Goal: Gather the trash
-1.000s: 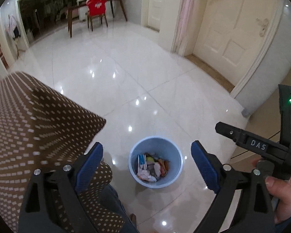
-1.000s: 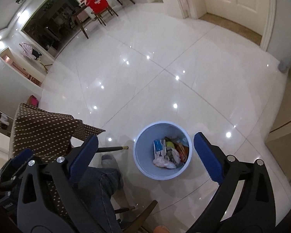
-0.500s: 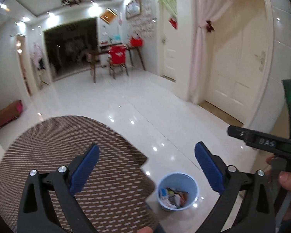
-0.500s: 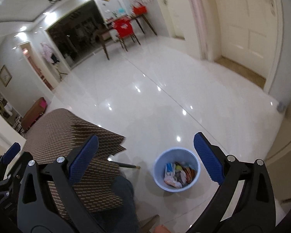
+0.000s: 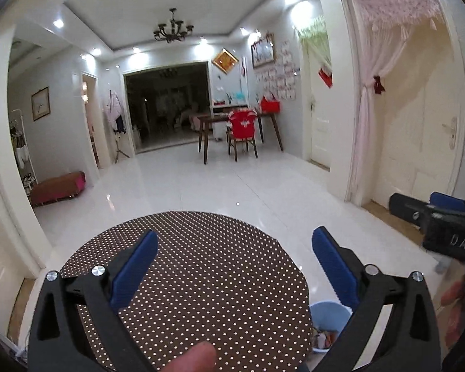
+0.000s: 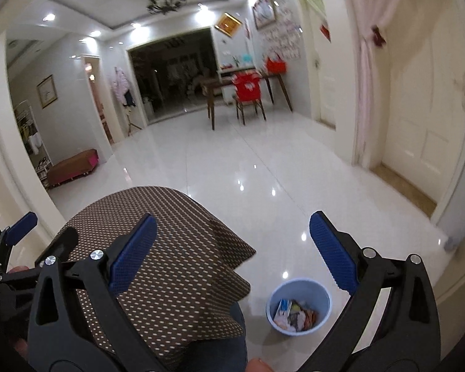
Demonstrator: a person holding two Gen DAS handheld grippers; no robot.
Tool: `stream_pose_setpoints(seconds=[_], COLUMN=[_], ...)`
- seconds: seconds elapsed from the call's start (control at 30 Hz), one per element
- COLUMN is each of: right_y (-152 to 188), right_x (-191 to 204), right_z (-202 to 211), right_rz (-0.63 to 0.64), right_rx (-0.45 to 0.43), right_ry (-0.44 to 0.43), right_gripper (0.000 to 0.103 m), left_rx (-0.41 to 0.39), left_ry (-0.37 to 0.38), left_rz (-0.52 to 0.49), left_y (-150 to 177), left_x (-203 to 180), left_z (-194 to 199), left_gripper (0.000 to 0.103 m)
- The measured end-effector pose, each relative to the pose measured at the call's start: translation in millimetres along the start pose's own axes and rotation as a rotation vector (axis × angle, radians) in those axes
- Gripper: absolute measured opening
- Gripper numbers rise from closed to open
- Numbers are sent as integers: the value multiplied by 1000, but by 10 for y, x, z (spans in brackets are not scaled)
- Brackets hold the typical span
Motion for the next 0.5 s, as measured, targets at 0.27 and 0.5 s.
stream_pose_setpoints(seconds=[0.27,0.5], right_y=[-200,-215], right_x=[414,633], right_z=[292,419], right_rz=[87,135], right_rx=[-98,-142], right_ry=[12,26], right_gripper=[97,97], left_rx=[-14,-48], left_ry=[-9,-4], left_rz=[105,143], left_y=[-86,-130], left_x=[360,494], left_z=[348,542], left_gripper=[98,98])
Point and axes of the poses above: each gripper's, at about its wrist camera, not at the fingertips, and z roughly against the way its jaws point, x to its left, y to its underside, the point moved 7 cm from there along -z, roughly the way its jaws point, and after that the axes turned 7 degrees about -y, right-handed, at the moved point
